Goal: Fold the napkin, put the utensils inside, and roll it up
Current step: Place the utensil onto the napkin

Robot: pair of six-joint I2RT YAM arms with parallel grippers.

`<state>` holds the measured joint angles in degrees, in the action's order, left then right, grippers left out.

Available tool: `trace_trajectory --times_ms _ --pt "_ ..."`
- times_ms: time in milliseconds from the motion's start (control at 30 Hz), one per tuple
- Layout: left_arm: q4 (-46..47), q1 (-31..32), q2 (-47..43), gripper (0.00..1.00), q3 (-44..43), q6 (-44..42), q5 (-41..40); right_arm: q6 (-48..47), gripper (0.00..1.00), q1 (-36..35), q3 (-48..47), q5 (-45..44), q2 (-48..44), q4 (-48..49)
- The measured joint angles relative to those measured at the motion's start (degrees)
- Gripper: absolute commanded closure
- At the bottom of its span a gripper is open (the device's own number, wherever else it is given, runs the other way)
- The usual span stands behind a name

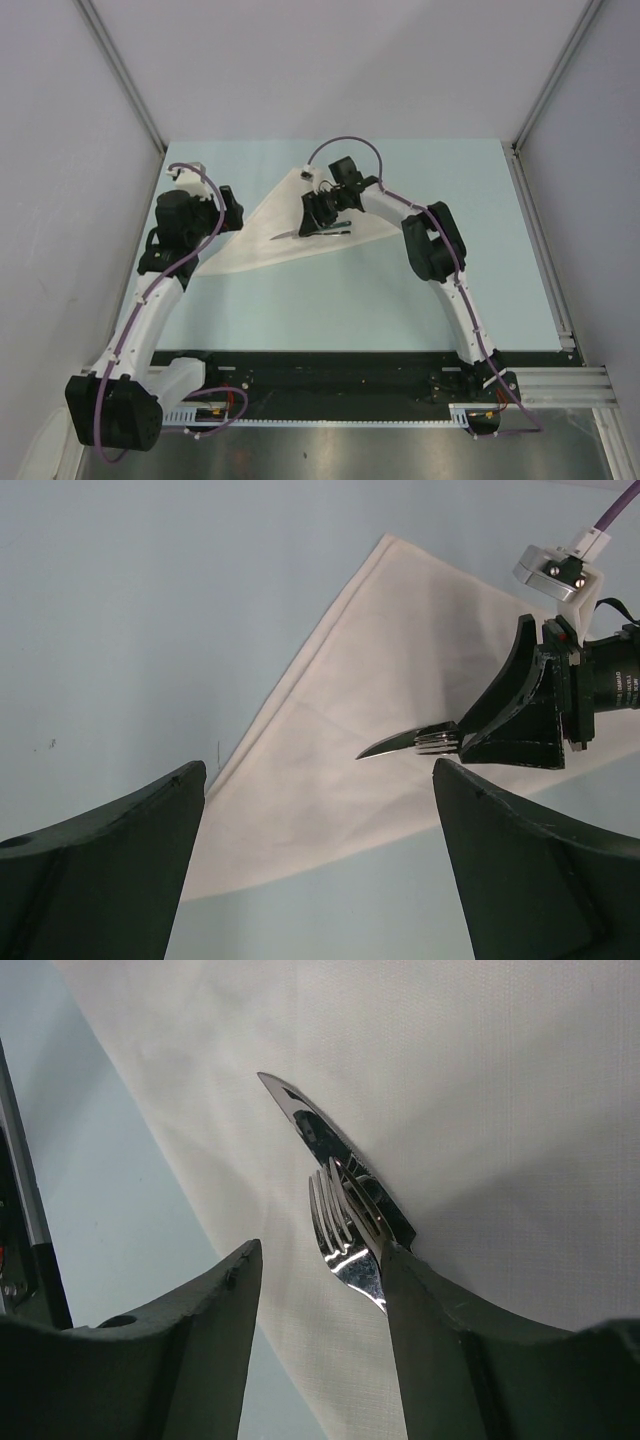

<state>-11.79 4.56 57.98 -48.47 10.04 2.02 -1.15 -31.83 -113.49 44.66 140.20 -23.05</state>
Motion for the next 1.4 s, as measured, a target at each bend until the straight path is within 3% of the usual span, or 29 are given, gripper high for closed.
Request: trace_trajectory --times_ms 567,900,1067,1233,1400 --pt "-0.15 -1.44 0.83 0.0 -0.09 0.48 2.03 -1.33 0.48 -1.9 0.09 1.55 0.0 -2.64" --pt "-0.24 -1.95 1.36 0.0 -0.11 1.33 3.34 0.61 0.28 -2.91 4.11 0.5 -2.38 -0.72" --pt "-1.01 -2.45 2.34 0.0 -0.59 2.62 3.32 3.67 0.23 -2.47 7.48 -0.9 -7.04 0.85" --pt "-3.04 -2.8 4.52 0.0 -2.03 3.54 2.54 7.61 0.23 1.86 14.56 -3.72 -17.16 3.89" --pt "-4.72 -2.89 3.93 0.0 -2.03 3.5 0.68 12.72 0.27 14.62 25.49 -7.17 -28.33 8.81"
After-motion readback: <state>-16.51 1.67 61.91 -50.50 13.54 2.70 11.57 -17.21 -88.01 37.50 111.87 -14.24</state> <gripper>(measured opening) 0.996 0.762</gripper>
